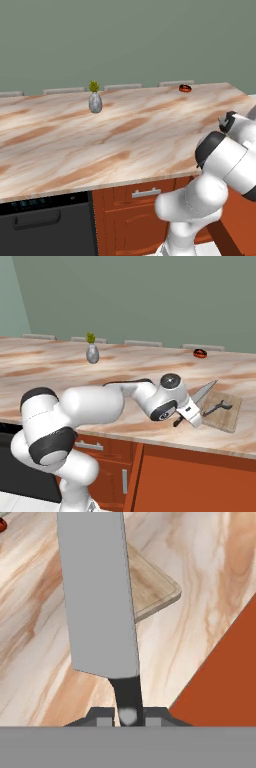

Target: Open the drawer on the right and place the cutting tools on the cutting board.

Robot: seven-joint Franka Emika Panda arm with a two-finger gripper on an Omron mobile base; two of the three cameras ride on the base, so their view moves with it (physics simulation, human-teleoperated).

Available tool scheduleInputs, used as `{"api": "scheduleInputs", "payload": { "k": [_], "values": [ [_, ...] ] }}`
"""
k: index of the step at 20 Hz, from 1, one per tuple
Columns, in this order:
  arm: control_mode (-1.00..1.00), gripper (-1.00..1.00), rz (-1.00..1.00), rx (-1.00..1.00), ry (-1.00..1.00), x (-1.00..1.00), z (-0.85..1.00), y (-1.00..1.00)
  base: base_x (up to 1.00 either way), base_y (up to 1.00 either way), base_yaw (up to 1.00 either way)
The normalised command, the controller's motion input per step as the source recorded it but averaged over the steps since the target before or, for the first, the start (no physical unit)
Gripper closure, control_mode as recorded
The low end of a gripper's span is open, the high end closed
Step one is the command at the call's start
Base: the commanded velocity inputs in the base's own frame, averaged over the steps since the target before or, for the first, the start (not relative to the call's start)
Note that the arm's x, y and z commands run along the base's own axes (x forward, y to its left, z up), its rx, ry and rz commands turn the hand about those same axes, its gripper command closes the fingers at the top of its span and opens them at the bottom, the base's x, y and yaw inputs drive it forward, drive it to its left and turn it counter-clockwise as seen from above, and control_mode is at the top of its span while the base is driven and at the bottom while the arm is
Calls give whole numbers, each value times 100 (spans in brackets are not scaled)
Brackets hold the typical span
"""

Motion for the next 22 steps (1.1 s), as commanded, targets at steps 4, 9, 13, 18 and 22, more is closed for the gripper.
{"api": "scheduleInputs", "payload": {
  "k": [4, 9, 13, 18, 22],
  "values": [
    [-100, 100, -5, 23, 10, 27, 29, -21, 0, 0, 0],
    [-100, 100, -1, 17, 9, 14, 10, -18, 0, 0, 0],
    [-100, 100, -5, 2, 0, 24, 0, -10, 0, 0, 0],
    [-100, 100, -1, 2, 0, 26, -5, -36, 0, 0, 0],
    [-100, 100, 0, 0, 0, 24, -12, -28, 0, 0, 0]
  ]
}}
